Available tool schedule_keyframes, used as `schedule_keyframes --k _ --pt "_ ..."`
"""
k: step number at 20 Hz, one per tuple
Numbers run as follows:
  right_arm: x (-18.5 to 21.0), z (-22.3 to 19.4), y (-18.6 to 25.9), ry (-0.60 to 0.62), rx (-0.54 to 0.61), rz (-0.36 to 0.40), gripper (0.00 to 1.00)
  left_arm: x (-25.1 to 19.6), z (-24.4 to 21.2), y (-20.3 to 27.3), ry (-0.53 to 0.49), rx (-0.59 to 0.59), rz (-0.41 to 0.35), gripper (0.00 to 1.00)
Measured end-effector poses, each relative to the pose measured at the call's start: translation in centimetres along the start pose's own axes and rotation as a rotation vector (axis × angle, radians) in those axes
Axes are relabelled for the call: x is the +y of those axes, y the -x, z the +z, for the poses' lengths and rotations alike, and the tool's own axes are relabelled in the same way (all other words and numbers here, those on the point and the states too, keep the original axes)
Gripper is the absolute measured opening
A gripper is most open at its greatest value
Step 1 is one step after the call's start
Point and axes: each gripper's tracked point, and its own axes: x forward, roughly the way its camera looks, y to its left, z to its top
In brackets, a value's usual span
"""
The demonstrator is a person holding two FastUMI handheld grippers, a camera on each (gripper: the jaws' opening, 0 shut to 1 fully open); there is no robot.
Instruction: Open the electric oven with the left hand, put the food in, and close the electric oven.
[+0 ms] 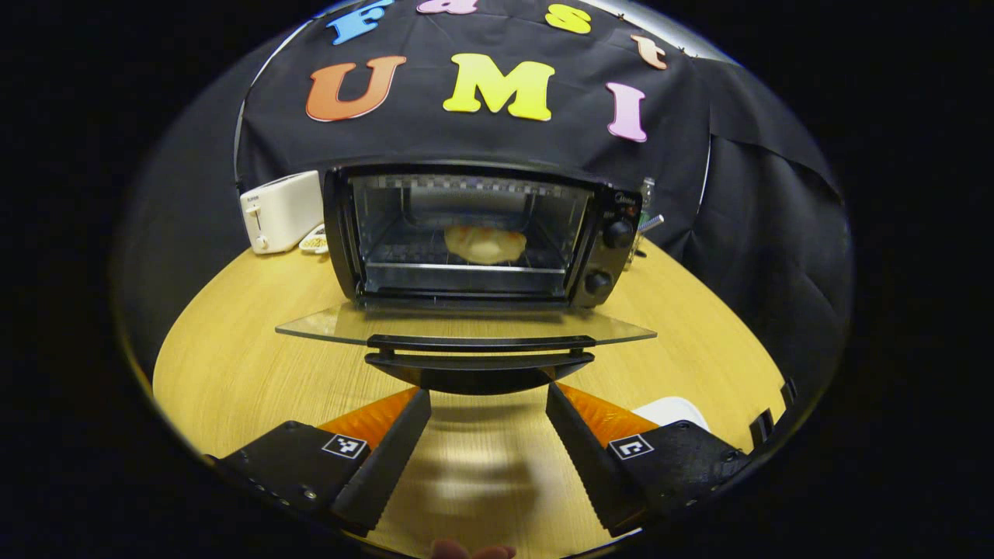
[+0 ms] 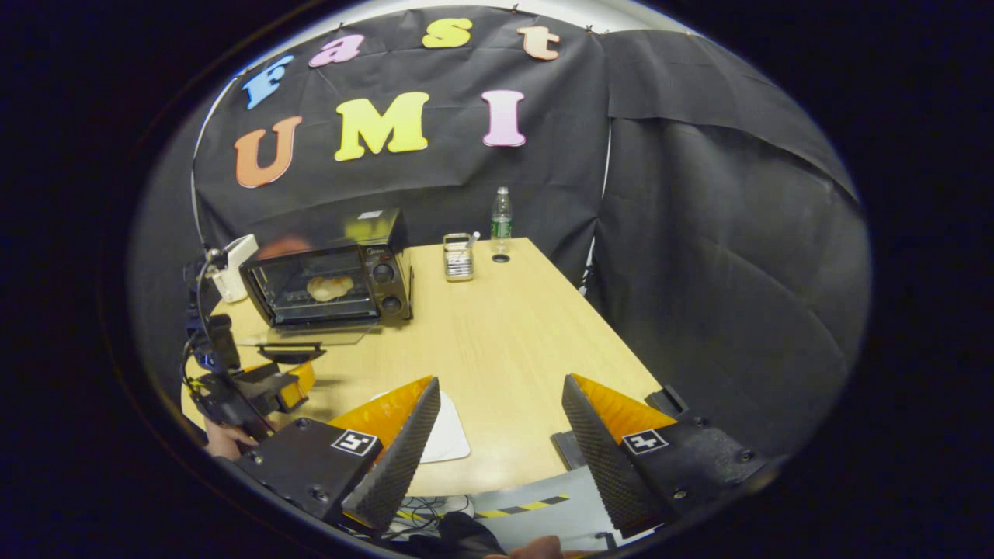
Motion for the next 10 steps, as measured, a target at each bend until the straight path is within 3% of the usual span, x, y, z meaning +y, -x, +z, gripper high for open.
schedule_keyframes --k 4,10 --pt "-0.7 1.1 1.1 -0.015 -0.045 0.000 1.00 0.5 5.7 -0.8 -0.005 -0.087 0.009 0.96" --pt "-0.4 4.8 1.8 -0.001 -0.147 0.043 0.98 0.7 15.8 2.4 -0.013 -0.246 0.022 0.95"
